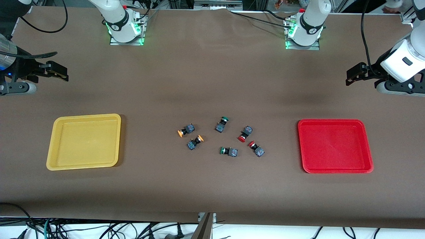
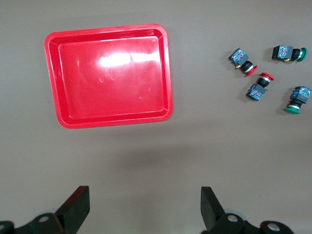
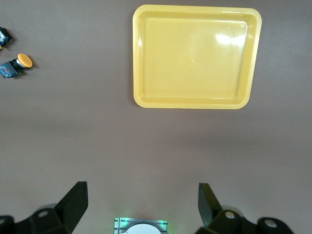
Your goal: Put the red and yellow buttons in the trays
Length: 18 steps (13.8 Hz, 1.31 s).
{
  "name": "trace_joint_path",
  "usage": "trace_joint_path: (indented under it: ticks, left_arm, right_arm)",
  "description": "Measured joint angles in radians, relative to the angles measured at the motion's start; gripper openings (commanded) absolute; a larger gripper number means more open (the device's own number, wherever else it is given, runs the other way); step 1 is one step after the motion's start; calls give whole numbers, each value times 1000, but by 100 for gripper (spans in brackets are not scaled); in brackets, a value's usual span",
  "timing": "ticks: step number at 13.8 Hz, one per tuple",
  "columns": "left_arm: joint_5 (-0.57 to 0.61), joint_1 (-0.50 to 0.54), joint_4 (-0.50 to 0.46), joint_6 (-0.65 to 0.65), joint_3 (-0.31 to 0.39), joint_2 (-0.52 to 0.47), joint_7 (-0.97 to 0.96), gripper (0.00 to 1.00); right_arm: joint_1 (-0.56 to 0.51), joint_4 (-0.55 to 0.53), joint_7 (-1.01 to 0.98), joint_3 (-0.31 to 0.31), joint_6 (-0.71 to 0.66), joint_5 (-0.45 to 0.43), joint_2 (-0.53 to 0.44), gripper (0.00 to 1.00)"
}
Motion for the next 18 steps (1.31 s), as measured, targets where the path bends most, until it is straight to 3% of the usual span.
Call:
trace_joint_path:
  ticks: [6, 13, 15, 18]
  left_arm:
    - [0, 0, -28, 39, 0, 6, 0, 100]
    - [0, -17, -144, 201, -20, 20, -8, 100]
    - [0, -21, -192, 290, -55, 30, -49, 100]
    - [0, -30, -236, 394, -163, 71, -193, 100]
  right_arm:
    - [0, 0, 0, 0, 34, 35, 13, 100]
    - [0, 0, 0, 0, 53, 37, 55, 100]
    - [1, 0, 0, 0, 59, 28, 79, 100]
    - [2, 0, 0, 2, 86, 21, 120, 100]
